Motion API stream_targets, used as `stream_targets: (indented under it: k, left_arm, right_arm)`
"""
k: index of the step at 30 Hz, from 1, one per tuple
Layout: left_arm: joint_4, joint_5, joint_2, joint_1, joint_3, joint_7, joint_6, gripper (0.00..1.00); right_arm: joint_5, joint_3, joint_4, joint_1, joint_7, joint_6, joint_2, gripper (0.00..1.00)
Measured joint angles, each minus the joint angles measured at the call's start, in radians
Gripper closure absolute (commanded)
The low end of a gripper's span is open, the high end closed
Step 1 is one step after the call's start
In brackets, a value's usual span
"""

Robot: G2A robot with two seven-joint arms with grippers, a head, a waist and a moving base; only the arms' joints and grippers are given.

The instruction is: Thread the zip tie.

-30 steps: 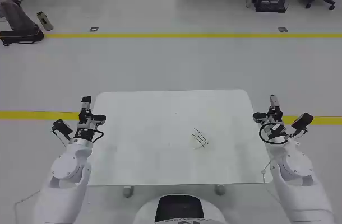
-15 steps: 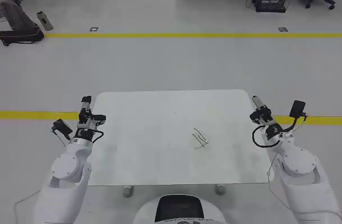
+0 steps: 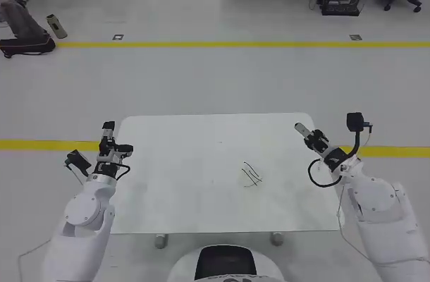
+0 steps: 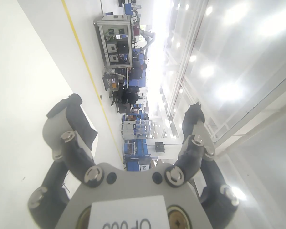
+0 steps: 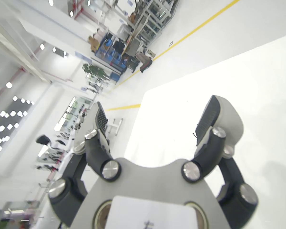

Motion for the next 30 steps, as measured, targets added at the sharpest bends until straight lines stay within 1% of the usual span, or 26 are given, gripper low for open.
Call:
stream_targets:
  k: [3,4,6,7,14,15,16,18,19,22,24,30]
  left_arm:
    - [0.0,0.0,0.0,0.0,0.0,0.0,0.0,0.0]
    - [0.0,0.0,0.0,0.0,0.0,0.0,0.0,0.0]
    - [0.0,0.0,0.0,0.0,0.0,0.0,0.0,0.0]
    - [0.0,0.0,0.0,0.0,0.0,0.0,0.0,0.0]
    - [0.0,0.0,0.0,0.0,0.0,0.0,0.0,0.0]
    - [0.0,0.0,0.0,0.0,0.0,0.0,0.0,0.0]
    - [0.0,0.0,0.0,0.0,0.0,0.0,0.0,0.0]
    - [0.0,0.0,0.0,0.0,0.0,0.0,0.0,0.0]
    - [0.0,0.0,0.0,0.0,0.0,0.0,0.0,0.0]
    - [0.0,0.0,0.0,0.0,0.0,0.0,0.0,0.0]
    - [0.0,0.0,0.0,0.0,0.0,0.0,0.0,0.0]
    - [0.0,0.0,0.0,0.0,0.0,0.0,0.0,0.0]
  right_arm:
    - [-0.038,-0.007,0.012,0.05,0.114,-0.025,0.009,0.0]
    - [-0.051,-0.014,0.017,0.066,0.17,-0.04,0.013,0.0]
    - [-0.059,-0.022,0.026,0.083,0.248,-0.072,0.018,0.0]
    - [-0.06,-0.023,0.029,0.085,0.271,-0.079,0.018,0.0]
    - [-0.059,-0.022,0.029,0.084,0.262,-0.077,0.018,0.0]
    - [-0.061,-0.024,0.026,0.085,0.265,-0.08,0.019,0.0]
    - [-0.079,-0.03,0.023,0.092,0.285,-0.094,0.023,0.0]
    - [-0.117,-0.035,0.024,0.113,0.367,-0.117,0.031,0.0]
    - [-0.135,-0.041,0.032,0.13,0.434,-0.123,0.035,0.0]
    - [-0.154,-0.075,0.062,0.172,0.588,-0.137,0.043,0.0]
    - [-0.168,-0.091,0.079,0.19,0.65,-0.141,0.046,0.0]
    - [-0.178,-0.092,0.081,0.192,0.654,-0.14,0.047,0.0]
